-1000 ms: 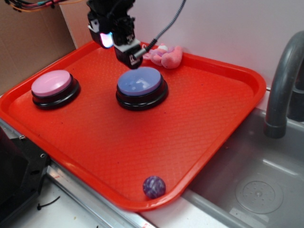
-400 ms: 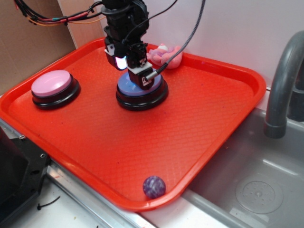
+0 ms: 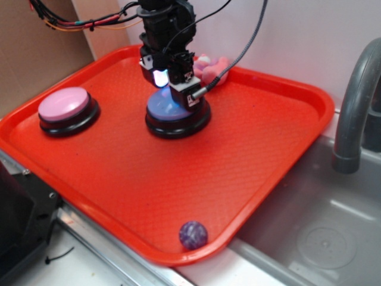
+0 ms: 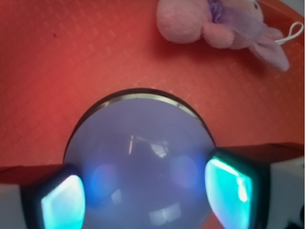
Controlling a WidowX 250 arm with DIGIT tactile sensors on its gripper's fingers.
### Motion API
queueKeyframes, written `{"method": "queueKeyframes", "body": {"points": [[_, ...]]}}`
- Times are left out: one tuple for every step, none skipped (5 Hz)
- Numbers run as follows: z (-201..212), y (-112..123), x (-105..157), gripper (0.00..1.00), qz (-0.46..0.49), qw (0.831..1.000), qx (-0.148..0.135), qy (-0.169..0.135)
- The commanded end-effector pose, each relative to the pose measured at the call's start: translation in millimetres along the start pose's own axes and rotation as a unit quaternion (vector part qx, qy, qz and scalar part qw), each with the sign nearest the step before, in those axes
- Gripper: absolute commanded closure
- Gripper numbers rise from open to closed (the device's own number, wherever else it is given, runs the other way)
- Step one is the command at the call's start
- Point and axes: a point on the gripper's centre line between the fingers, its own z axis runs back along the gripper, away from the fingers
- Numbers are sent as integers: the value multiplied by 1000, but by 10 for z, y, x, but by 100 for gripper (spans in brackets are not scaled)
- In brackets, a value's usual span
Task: Push the purple button.
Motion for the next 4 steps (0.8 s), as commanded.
{"method": "queueKeyframes", "body": {"points": [[348,160,65,0,29,999,13,-19],[430,180,82,0,33,999,11,-21],[501,204,81,0,37,999,4,-28],[551,203,76,0,39,999,4,-30]]}}
